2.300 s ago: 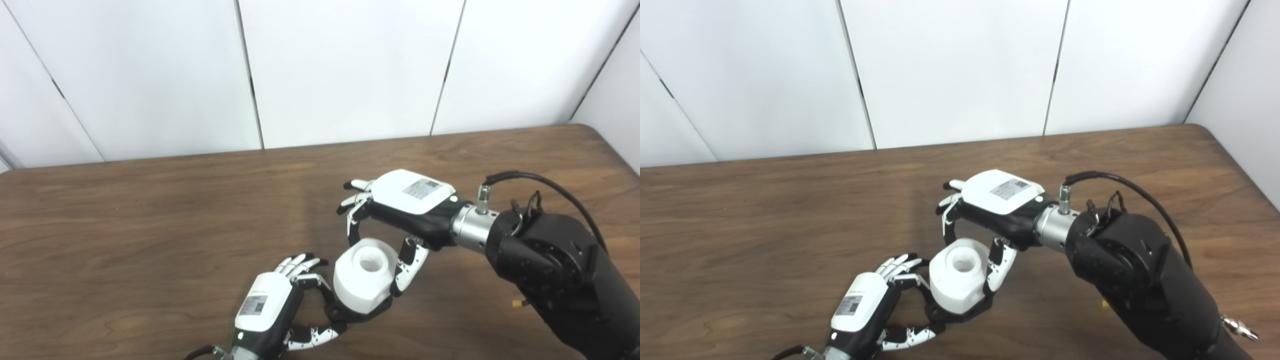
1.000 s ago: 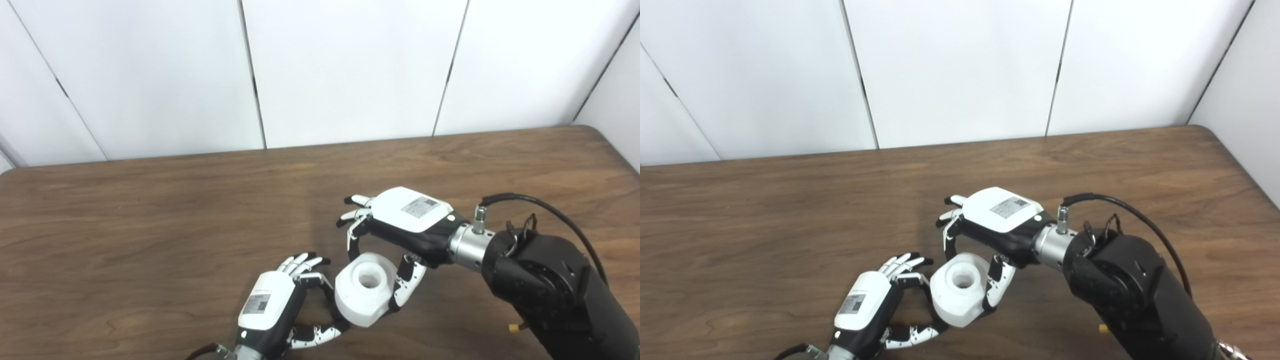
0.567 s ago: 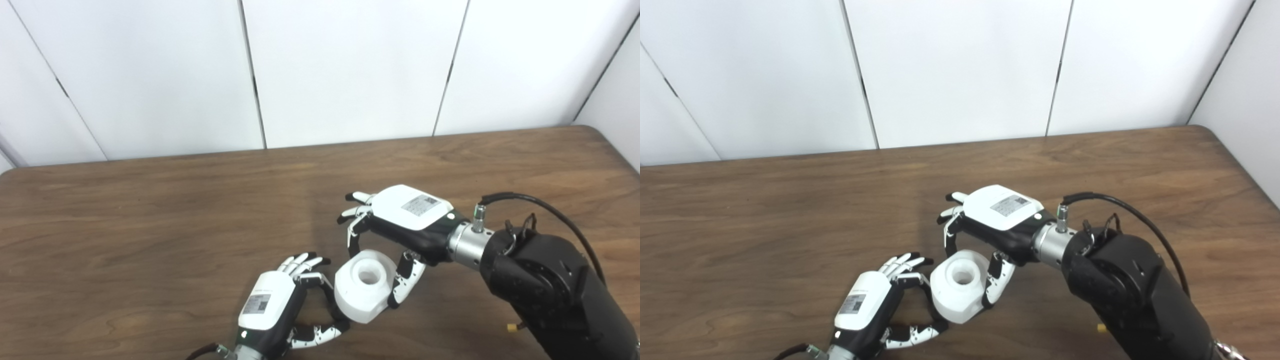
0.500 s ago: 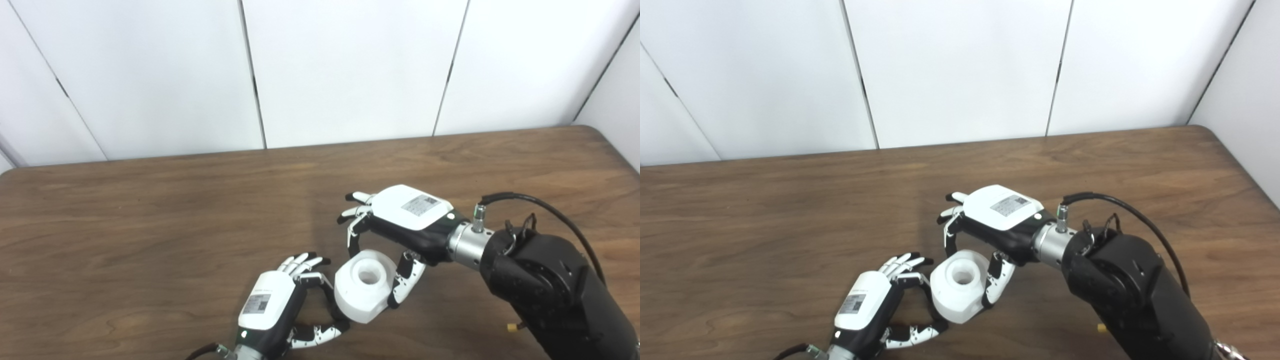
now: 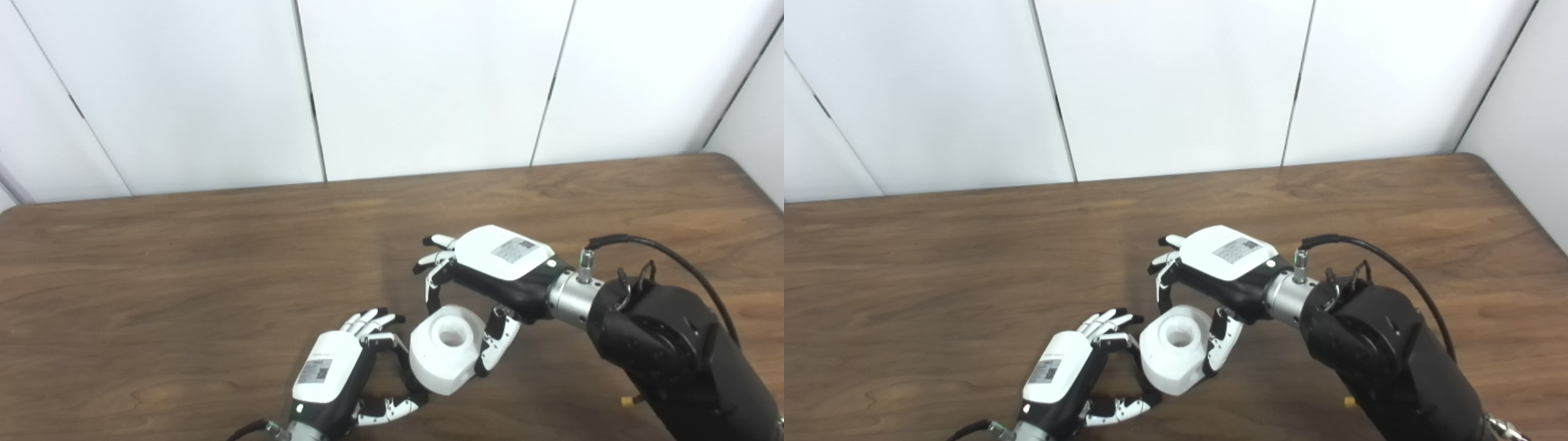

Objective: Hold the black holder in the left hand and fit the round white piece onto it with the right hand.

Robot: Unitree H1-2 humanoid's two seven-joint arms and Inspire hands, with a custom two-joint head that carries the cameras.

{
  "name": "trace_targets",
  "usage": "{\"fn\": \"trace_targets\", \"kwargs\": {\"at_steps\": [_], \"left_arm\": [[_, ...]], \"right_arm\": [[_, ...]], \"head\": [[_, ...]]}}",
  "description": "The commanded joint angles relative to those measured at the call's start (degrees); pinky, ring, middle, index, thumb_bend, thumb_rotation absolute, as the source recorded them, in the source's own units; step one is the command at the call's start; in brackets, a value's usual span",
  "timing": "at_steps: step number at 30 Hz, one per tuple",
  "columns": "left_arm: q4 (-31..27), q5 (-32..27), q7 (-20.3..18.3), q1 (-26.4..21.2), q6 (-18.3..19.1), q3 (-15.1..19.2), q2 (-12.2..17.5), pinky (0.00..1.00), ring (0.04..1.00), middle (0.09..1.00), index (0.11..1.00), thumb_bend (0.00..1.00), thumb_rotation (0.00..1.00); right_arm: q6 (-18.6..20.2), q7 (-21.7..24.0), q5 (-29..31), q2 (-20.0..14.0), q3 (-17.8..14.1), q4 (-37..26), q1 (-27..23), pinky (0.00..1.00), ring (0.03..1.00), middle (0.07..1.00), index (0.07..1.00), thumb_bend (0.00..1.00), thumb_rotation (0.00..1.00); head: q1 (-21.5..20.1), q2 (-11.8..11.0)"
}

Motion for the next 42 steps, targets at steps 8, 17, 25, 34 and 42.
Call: {"fn": "trace_targets", "kwargs": {"at_steps": [8,17,25,34,42], "left_arm": [[-0.2,1.2,-2.0,0.1,1.9,-0.6,0.0,0.91,0.919,0.852,0.49,0.51,0.05],[0.1,1.4,-1.6,0.1,1.9,-0.7,0.0,0.91,0.916,0.851,0.49,0.51,0.05],[0.3,1.2,-1.6,-0.1,1.9,-0.8,-0.1,0.91,0.918,0.851,0.49,0.51,0.05],[0.1,1.3,-1.9,0.0,2.1,-0.7,0.1,0.91,0.918,0.852,0.49,0.51,0.05],[-0.1,1.2,-1.9,0.0,2.1,-0.8,0.1,0.91,0.914,0.85,0.49,0.51,0.05]], "right_arm": [[-2.2,-0.2,-1.1,-0.1,0.8,0.5,0.0,0.9,0.981,0.866,0.485,0.52,0.14],[-2.7,-0.8,-1.2,-0.1,0.9,0.8,0.4,0.89,0.982,0.865,0.484,0.52,0.14],[-2.7,-1.0,-1.1,-0.1,0.8,0.9,0.7,0.9,0.981,0.866,0.484,0.52,0.14],[-2.8,-1.3,-1.3,0.0,0.8,1.0,0.6,0.9,0.978,0.862,0.484,0.52,0.14],[-2.4,-1.0,-1.2,0.0,0.6,0.9,0.7,0.89,0.98,0.864,0.484,0.52,0.14]], "head": [[-0.4,0.6],[0.0,0.7],[-0.1,0.5],[-0.2,0.4],[-0.2,0.5]]}}
